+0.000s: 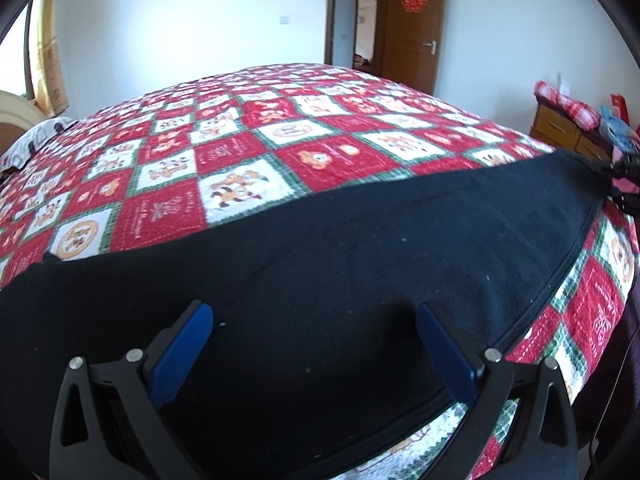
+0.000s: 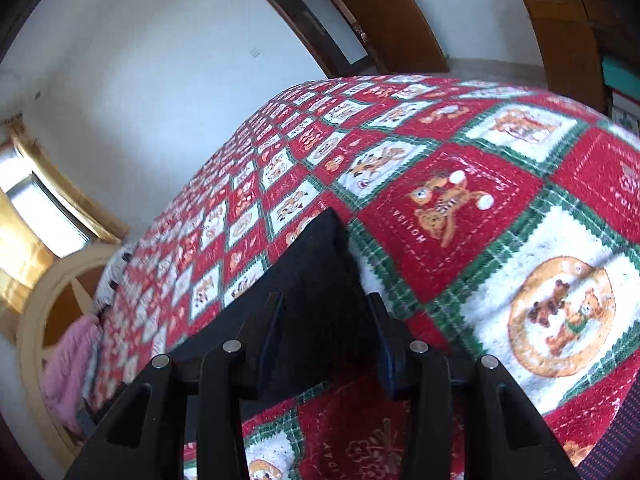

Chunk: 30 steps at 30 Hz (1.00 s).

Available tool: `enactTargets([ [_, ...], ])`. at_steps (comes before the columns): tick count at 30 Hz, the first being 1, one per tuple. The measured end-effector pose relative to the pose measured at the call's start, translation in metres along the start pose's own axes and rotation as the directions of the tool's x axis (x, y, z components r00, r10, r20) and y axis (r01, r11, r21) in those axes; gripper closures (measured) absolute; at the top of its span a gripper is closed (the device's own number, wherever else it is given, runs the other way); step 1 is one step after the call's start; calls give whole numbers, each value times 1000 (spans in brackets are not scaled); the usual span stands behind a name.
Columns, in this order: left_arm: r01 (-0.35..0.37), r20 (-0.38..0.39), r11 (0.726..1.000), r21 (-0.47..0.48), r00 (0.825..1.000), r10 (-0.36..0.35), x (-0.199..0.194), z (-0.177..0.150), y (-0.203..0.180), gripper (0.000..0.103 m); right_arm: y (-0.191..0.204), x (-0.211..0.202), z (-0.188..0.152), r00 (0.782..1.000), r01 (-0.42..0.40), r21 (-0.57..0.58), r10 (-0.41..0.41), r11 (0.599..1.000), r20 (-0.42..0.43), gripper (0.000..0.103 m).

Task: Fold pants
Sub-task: 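Lift the black pant leg ends with the right tool toward the left tool, then lay the leg ends over the pants beside the left tool with the right tool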

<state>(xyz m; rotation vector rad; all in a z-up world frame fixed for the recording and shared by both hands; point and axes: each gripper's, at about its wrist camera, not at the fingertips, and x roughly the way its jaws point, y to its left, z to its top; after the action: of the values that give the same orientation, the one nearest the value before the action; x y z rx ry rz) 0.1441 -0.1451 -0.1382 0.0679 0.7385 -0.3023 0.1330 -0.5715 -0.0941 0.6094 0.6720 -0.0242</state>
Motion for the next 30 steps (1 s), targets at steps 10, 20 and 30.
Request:
enactTargets([
  [10,-37,1,997,-62,999,38,7,-1,19,0,-15,3,-2,995,-100,78,98,992,35,85],
  [20,-98,23,993,-62,995,99,-9,-5,37,0,4,-6,-2,994,-41,15,39,999,105,92],
  [30,-124,17,982,-143,992,128,-16,-18,72,0,72,-9,-18,985,-81,-170,105,982,136,92],
])
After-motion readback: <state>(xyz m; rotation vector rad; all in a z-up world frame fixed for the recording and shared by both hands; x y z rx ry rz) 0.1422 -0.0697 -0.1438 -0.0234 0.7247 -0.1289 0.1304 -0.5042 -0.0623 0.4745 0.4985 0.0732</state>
